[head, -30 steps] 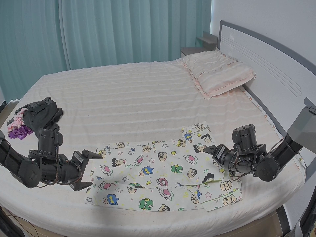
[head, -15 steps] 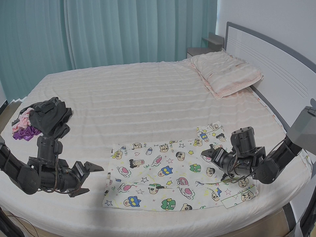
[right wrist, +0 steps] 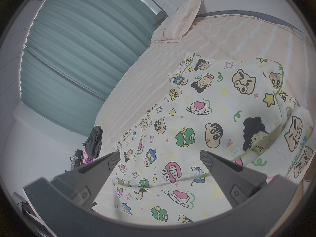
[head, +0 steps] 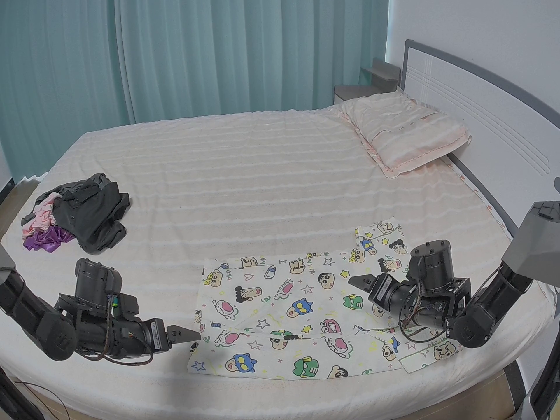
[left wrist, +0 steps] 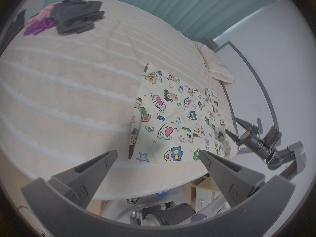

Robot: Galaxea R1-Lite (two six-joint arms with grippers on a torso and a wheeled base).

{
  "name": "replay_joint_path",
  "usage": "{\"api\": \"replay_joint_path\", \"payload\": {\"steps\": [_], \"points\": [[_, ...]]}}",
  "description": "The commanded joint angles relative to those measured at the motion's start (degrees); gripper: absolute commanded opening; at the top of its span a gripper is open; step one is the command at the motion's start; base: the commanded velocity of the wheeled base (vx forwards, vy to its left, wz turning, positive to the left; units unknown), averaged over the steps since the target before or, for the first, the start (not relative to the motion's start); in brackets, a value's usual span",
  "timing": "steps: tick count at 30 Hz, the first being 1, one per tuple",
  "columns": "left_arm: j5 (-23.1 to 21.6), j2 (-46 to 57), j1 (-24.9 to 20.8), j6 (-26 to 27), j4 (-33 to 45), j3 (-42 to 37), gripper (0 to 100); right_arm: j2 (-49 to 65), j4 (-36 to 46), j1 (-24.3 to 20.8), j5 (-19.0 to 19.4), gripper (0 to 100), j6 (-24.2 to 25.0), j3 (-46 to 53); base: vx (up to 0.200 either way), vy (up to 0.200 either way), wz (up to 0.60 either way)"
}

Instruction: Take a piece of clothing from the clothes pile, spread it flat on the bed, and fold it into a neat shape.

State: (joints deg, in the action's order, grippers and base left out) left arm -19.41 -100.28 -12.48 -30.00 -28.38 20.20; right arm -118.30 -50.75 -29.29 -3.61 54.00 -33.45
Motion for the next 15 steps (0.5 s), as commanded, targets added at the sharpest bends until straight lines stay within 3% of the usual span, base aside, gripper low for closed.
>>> {"api": "replay_joint_path", "payload": {"steps": [1, 7, 11, 15], "points": [[-0.1, -9.8, -3.9, 3.0, -3.7, 1.9, 100, -0.4, -3.0, -0.7, 0.2, 100, 0.0, 2.6, 0.0, 0.0, 0.0], [1.0, -17.7, -6.0, 3.2, -14.7, 1.3, 100, -0.4, -3.0, -0.9, 0.2, 100, 0.0, 2.6, 0.0, 0.0, 0.0], [3.7, -22.3, -6.1, 3.3, -19.1, 1.6, 100, -0.4, -3.0, -0.9, 0.4, 100, 0.0, 2.4, 0.0, 0.0, 0.0], [3.7, -23.9, -6.5, 3.3, -23.8, -0.2, 100, -0.6, -3.0, -0.9, 0.5, 100, 0.0, 2.4, 0.0, 0.0, 0.0]]}}
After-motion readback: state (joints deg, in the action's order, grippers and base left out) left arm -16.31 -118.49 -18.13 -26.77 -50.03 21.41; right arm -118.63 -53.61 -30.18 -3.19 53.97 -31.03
